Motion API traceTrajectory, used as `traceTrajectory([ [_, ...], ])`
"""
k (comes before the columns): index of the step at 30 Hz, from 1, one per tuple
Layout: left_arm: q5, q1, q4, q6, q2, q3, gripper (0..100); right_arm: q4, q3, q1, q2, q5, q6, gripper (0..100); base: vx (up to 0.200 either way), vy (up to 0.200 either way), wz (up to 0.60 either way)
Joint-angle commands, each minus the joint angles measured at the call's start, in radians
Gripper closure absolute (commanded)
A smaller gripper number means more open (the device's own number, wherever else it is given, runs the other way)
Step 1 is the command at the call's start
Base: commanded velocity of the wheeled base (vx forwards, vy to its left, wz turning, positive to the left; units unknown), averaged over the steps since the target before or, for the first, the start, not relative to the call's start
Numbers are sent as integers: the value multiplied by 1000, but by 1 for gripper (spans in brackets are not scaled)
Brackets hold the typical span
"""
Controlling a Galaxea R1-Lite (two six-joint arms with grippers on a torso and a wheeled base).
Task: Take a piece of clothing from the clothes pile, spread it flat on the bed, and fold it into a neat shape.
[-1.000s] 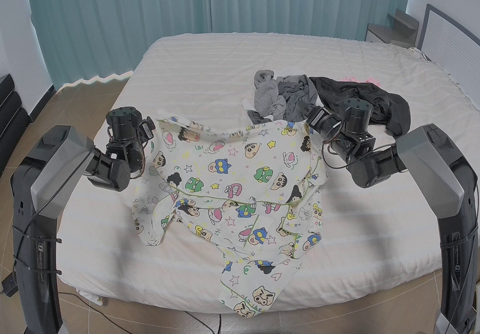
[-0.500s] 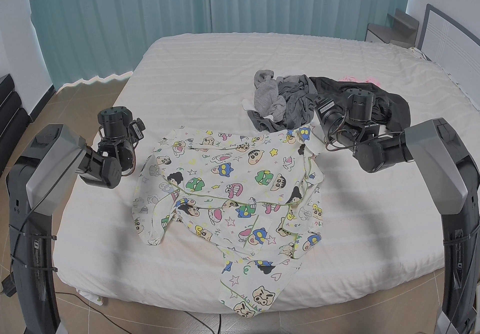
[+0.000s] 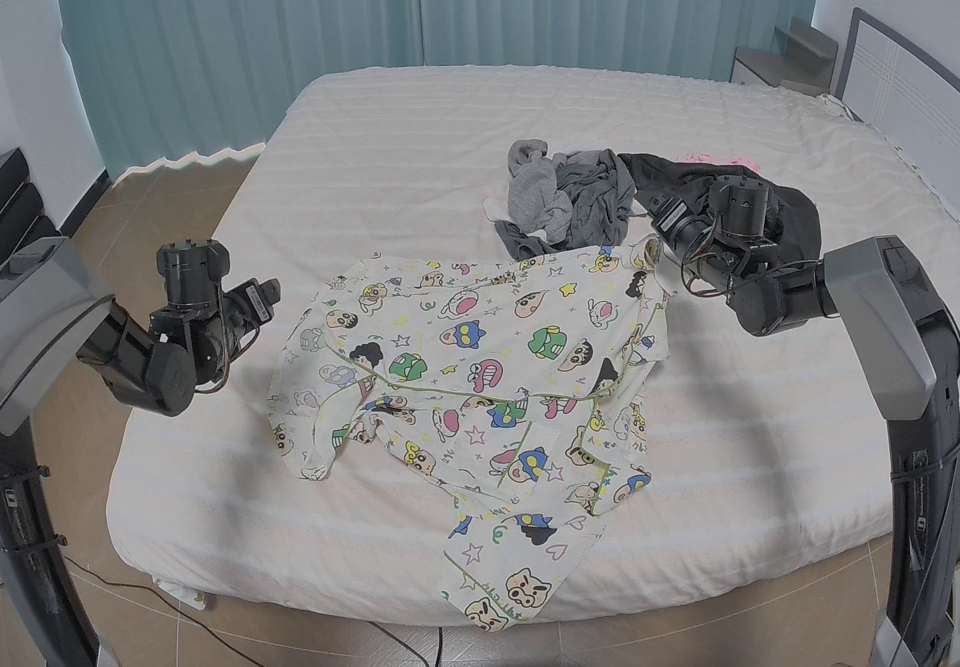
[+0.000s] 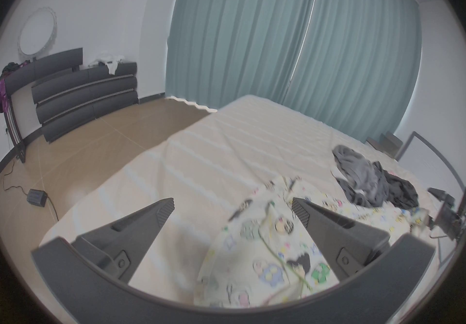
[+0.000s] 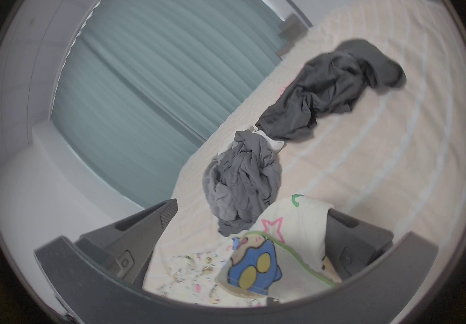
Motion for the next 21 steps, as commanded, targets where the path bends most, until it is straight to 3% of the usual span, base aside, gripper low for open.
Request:
traceTrajectory([
  [1,-157,-1,2,-27,-144,203,0,-61,78,3,26,22,-115,0,0,0,0],
  [4,-221,-11,17,-30,-136,219,0,-59,130,33,0,65,-95,0,0,0,0],
  [8,-238,-47,89,-48,-89,199,0,-58,139,31,-2,65,-41,0,0,0,0],
  [15,-326,-118,220,-208,-26,103,0,-62,194,17,-58,77,103,0,0,0,0],
  [21,-290,-144,252,-208,97,16,0,-51,320,-9,-135,200,109,0,0,0,0],
])
